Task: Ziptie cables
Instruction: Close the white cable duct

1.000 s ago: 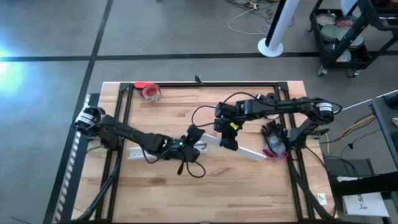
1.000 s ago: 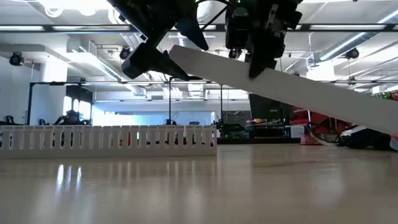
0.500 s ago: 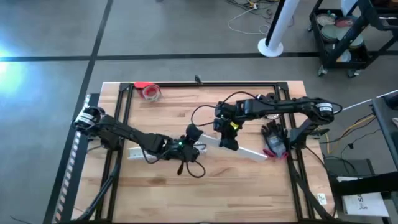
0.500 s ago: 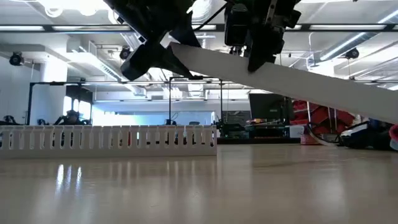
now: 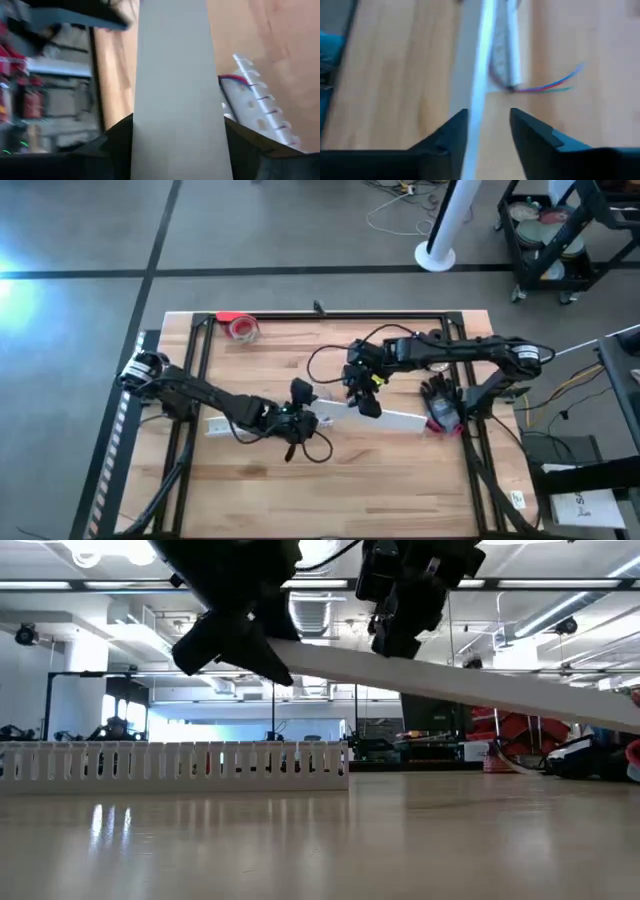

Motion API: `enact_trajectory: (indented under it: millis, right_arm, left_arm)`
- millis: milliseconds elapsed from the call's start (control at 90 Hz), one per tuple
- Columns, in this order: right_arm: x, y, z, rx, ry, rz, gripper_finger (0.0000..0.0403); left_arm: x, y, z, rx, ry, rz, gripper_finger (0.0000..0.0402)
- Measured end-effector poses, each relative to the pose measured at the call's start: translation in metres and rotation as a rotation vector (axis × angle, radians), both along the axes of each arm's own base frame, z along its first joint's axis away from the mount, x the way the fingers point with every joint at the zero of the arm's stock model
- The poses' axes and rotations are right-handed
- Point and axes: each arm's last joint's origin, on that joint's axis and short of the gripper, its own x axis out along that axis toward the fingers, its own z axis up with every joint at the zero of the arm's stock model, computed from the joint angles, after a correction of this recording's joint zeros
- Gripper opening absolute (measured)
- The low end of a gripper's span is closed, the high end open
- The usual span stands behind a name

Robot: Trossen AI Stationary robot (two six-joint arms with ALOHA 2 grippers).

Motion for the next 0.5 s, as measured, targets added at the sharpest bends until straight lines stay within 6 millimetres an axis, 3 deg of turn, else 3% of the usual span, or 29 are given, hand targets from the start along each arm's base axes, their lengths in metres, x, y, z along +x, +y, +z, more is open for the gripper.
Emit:
enact_trajectory:
  millis: [233,500]
  right_arm:
    - [0.007,0.015,0.031,-0.19,-0.154,0.063,0.0253]
    - [0.022,0.051,0.038,-0.325,-0.343,0.164,0.0311]
  left_arm:
    - [-0.003,-0.001,0.003,-0.222,-0.052,0.061,0.0208]
    - [-0.021,0.006,0.031,-0.449,-0.181,0.177,0.0208]
